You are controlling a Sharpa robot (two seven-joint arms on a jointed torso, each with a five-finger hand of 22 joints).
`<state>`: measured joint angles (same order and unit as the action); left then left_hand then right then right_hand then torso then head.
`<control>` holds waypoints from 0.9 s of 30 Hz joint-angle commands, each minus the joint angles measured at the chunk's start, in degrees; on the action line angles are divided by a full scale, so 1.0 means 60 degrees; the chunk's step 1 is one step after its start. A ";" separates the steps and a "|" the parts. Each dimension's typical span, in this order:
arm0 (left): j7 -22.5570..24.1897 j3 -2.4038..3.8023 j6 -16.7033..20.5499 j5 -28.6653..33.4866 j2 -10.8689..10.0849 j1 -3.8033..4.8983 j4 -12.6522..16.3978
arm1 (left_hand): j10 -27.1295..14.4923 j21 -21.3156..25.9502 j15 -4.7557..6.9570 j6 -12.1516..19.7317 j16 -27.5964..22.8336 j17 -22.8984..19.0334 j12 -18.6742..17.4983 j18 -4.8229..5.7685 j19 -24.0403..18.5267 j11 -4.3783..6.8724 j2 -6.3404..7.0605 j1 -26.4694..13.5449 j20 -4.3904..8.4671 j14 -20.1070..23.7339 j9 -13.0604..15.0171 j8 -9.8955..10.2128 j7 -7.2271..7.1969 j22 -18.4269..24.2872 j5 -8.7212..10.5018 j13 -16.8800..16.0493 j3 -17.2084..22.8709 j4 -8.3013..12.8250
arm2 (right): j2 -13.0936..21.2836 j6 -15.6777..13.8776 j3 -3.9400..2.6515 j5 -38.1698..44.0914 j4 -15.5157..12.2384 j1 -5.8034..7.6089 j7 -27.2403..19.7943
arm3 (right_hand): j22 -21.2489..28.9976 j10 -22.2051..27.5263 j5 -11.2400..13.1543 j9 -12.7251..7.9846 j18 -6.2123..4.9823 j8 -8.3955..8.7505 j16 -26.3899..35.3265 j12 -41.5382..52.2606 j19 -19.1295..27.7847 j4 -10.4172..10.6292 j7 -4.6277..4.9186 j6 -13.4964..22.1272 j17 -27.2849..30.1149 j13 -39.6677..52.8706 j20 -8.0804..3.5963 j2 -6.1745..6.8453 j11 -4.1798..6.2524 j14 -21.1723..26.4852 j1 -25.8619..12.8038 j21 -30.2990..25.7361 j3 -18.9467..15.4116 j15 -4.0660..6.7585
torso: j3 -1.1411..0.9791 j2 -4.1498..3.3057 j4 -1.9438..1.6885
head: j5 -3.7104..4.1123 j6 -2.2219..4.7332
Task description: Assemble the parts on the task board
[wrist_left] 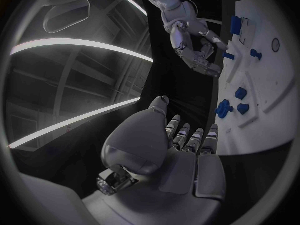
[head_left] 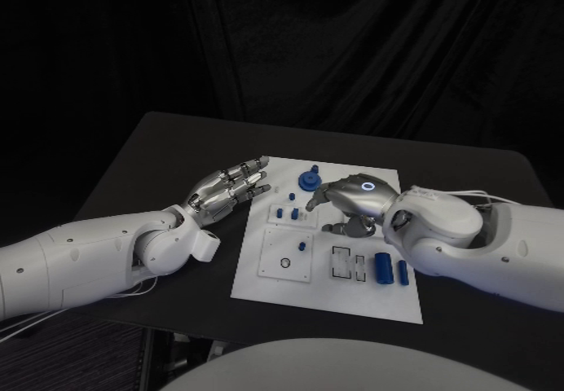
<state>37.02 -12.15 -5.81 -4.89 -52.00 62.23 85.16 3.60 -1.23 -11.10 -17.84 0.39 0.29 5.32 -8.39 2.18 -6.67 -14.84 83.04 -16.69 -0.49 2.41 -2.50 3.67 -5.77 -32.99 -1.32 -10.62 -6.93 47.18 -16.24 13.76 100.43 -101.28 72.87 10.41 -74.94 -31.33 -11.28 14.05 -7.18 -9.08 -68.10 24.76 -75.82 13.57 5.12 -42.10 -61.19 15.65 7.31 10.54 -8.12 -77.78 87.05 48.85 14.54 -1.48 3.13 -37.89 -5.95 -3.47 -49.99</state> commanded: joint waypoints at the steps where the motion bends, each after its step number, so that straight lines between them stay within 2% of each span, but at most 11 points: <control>1: 0.0308 0.0008 0.0334 0.0043 -0.0025 -0.0013 0.0064 | 0.0011 0.0025 0.0138 -0.0134 -0.0015 -0.0018 0.0089 0.0008 -0.0037 0.0029 -0.0022 -0.0037 0.0054 0.0022 0.0014 -0.0056 0.0015 0.0021 -0.0046 -0.0020 0.0019 0.0069 | 0.0294 0.0012 0.0001 -0.0752 -0.0145 0.0294 0.0143 | -0.0903 -0.0212 0.0076 -0.0154 0.0000 0.0127 -0.0027 -0.0190 -0.0062 0.0308 -0.0062 -0.0211 0.0047 -0.0363 -0.0019 0.0030 0.0031 -0.0028 0.0167 -0.0014 -0.0097 0.0031 | 0.0002 0.0025 0.0008 | 0.0049 -0.0001; 2: 0.0323 0.0008 0.0377 0.0043 -0.0038 -0.0013 0.0075 | 0.0019 0.0025 0.0149 -0.0138 -0.0018 -0.0019 0.0102 0.0002 -0.0039 0.0026 -0.0022 -0.0038 0.0058 0.0025 0.0014 -0.0057 0.0017 0.0024 -0.0049 -0.0022 0.0019 0.0069 | 0.0432 0.0137 0.0003 -0.0795 -0.0173 0.0401 0.0170 | -0.0902 -0.0303 0.0247 -0.0241 -0.0003 0.0206 -0.0004 -0.0295 -0.0063 0.0465 -0.0065 -0.0303 0.0091 -0.0570 -0.0025 0.0041 0.0032 -0.0007 0.0213 -0.0043 -0.0148 0.0026 | 0.0003 0.0023 0.0008 | 0.0060 -0.0001; 5: 0.0347 0.0008 0.0445 0.0043 -0.0061 -0.0013 0.0092 | 0.0029 0.0026 0.0173 -0.0156 -0.0020 -0.0021 0.0122 -0.0014 -0.0043 0.0013 -0.0021 -0.0041 0.0066 0.0029 0.0016 -0.0061 0.0015 0.0031 -0.0058 -0.0026 0.0019 0.0068 | 0.0748 0.0337 0.0013 -0.0888 -0.0169 0.0580 0.0213 | -0.0918 -0.0423 0.0437 -0.0336 0.0011 0.0313 -0.0015 -0.0366 -0.0091 0.0514 -0.0120 -0.0309 0.0093 -0.0745 -0.0022 0.0036 0.0036 -0.0012 0.0166 -0.0005 -0.0202 0.0034 | 0.0004 0.0035 0.0001 | 0.0104 -0.0001; 9: 0.0374 0.0008 0.0493 0.0043 -0.0073 -0.0013 0.0101 | 0.0030 0.0027 0.0174 -0.0156 -0.0021 -0.0021 0.0124 -0.0015 -0.0043 0.0012 -0.0021 -0.0042 0.0066 0.0030 0.0016 -0.0061 0.0014 0.0033 -0.0059 -0.0026 0.0019 0.0068 | 0.1036 0.0548 0.0037 -0.1053 -0.0034 0.0688 0.0219 | -0.0953 -0.0545 0.0492 -0.0386 0.0035 0.0351 -0.0104 -0.0398 -0.0162 0.0513 -0.0069 -0.0370 0.0002 -0.0855 -0.0020 0.0013 0.0029 -0.0082 0.0149 0.0127 -0.0207 0.0024 | 0.0017 0.0021 -0.0011 | 0.0137 -0.0001; 12: 0.0385 0.0008 0.0587 0.0043 -0.0050 -0.0013 0.0091 | 0.0040 0.0025 0.0165 -0.0157 -0.0017 -0.0019 0.0146 -0.0038 -0.0044 -0.0015 -0.0027 -0.0042 0.0073 0.0026 0.0014 -0.0060 -0.0011 0.0030 -0.0072 -0.0029 0.0025 0.0067 | 0.1178 0.0627 0.0053 -0.1077 0.0106 0.0701 0.0111 | -0.0994 -0.0894 0.0519 -0.0464 0.0061 0.0399 -0.0212 -0.0399 -0.0256 0.0499 -0.0002 -0.0511 -0.0092 -0.1025 0.0003 -0.0097 0.0038 -0.0171 0.0071 0.0268 -0.0180 -0.0007 | 0.0029 0.0012 -0.0014 | 0.0197 -0.0001; 13: 0.0388 0.0008 0.0607 0.0043 -0.0042 -0.0013 0.0084 | 0.0041 0.0025 0.0163 -0.0158 -0.0016 -0.0018 0.0149 -0.0041 -0.0044 -0.0019 -0.0028 -0.0041 0.0074 0.0025 0.0014 -0.0060 -0.0015 0.0030 -0.0074 -0.0029 0.0026 0.0067 | 0.1211 0.0650 0.0056 -0.1079 0.0145 0.0689 0.0083 | -0.0999 -0.0960 0.0529 -0.0479 0.0061 0.0411 -0.0216 -0.0399 -0.0266 0.0498 -0.0035 -0.0529 -0.0092 -0.1053 0.0000 -0.0110 0.0048 -0.0173 0.0049 0.0285 -0.0180 0.0005 | 0.0030 0.0009 -0.0015 | 0.0207 -0.0001; 15: 0.0409 0.0008 0.0643 0.0043 -0.0036 -0.0013 0.0076 | 0.0052 0.0024 0.0127 -0.0171 -0.0010 -0.0015 0.0178 -0.0079 -0.0046 -0.0058 -0.0046 -0.0029 0.0078 0.0018 0.0013 -0.0061 -0.0055 0.0030 -0.0098 -0.0032 0.0047 0.0074 | 0.1276 0.0725 0.0062 -0.1081 0.0232 0.0626 0.0041 | -0.1011 -0.1113 0.0629 -0.0535 0.0065 0.0462 -0.0242 -0.0452 -0.0295 0.0502 -0.0198 -0.0573 -0.0110 -0.1168 -0.0021 -0.0104 0.0077 -0.0190 -0.0052 0.0327 -0.0211 0.0038 | 0.0034 0.0000 -0.0023 | 0.0240 -0.0001; 18: 0.0439 0.0008 0.0655 0.0043 -0.0043 -0.0013 0.0079 | 0.0057 0.0024 0.0113 -0.0181 -0.0006 -0.0013 0.0191 -0.0093 -0.0048 -0.0065 -0.0048 -0.0023 0.0082 0.0014 0.0014 -0.0061 -0.0068 0.0035 -0.0117 -0.0034 0.0054 0.0078 | 0.1346 0.0769 0.0067 -0.1083 0.0313 0.0482 -0.0006 | -0.1037 -0.1290 0.0837 -0.0598 0.0086 0.0509 -0.0297 -0.0533 -0.0350 0.0510 -0.0151 -0.0657 -0.0157 -0.1311 -0.0022 -0.0082 0.0083 -0.0231 -0.0184 0.0424 -0.0249 0.0027 | 0.0025 -0.0015 -0.0011 | 0.0318 -0.0001; 21: 0.0438 0.0008 0.0643 0.0043 -0.0053 -0.0014 0.0079 | 0.0057 0.0024 0.0113 -0.0181 -0.0006 -0.0013 0.0191 -0.0093 -0.0048 -0.0065 -0.0048 -0.0023 0.0082 0.0014 0.0014 -0.0061 -0.0068 0.0035 -0.0117 -0.0034 0.0054 0.0078 | 0.1395 0.0705 0.0069 -0.1084 0.0381 0.0300 -0.0090 | -0.1052 -0.1471 0.1011 -0.0643 0.0100 0.0544 -0.0329 -0.0566 -0.0391 0.0514 -0.0124 -0.0711 -0.0180 -0.1397 -0.0007 -0.0059 0.0094 -0.0264 -0.0279 0.0484 -0.0275 0.0001 | 0.0006 -0.0039 0.0013 | 0.0285 -0.0001; 24: 0.0422 0.0008 0.0629 0.0043 -0.0064 -0.0014 0.0081 | 0.0060 0.0025 0.0112 -0.0196 -0.0004 -0.0012 0.0205 -0.0112 -0.0051 -0.0069 -0.0067 -0.0014 0.0085 0.0012 0.0015 -0.0064 -0.0063 0.0040 -0.0146 -0.0035 0.0070 0.0080 | 0.1406 0.0639 0.0071 -0.1084 0.0432 0.0183 -0.0162 | -0.1061 -0.1709 0.1079 -0.0670 0.0106 0.0529 -0.0359 -0.0598 -0.0425 0.0522 -0.0005 -0.0879 -0.0201 -0.1485 0.0011 -0.0094 0.0114 -0.0293 -0.0430 0.0521 -0.0277 -0.0013 | -0.0007 -0.0057 0.0002 | 0.0308 -0.0001; 27: 0.0410 0.0008 0.0605 0.0043 -0.0058 -0.0014 0.0077 | 0.0068 0.0023 0.0095 -0.0205 0.0007 -0.0006 0.0226 -0.0127 -0.0050 -0.0081 -0.0083 -0.0005 0.0074 0.0001 0.0015 -0.0065 -0.0048 0.0036 -0.0158 -0.0038 0.0088 0.0081 | 0.1412 0.0604 0.0071 -0.1084 0.0449 0.0113 -0.0204 | -0.1089 -0.1870 0.1087 -0.0697 0.0126 0.0548 -0.0422 -0.0607 -0.0482 0.0515 0.0015 -0.0925 -0.0269 -0.1524 0.0018 -0.0108 0.0136 -0.0345 -0.0496 0.0644 -0.0271 -0.0023 | -0.0016 -0.0052 -0.0012 | 0.0333 -0.0001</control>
<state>38.22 -12.15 -2.36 -4.89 -52.41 62.22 85.51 3.80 -1.23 -10.54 -18.76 0.39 0.23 6.39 -8.40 1.97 -6.86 -14.83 83.05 -16.48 -0.33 2.41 -2.50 3.38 -5.63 -33.58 -1.47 -10.32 -6.63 55.56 -12.80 14.24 94.08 -98.60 73.74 9.96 -74.92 -42.32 -5.05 9.92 -7.16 -6.15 -70.36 21.46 -78.33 16.76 5.16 -47.35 -62.78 6.55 7.37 9.95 -7.24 -79.51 84.57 52.53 13.13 -1.59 3.14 -38.14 -5.97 -1.57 -49.99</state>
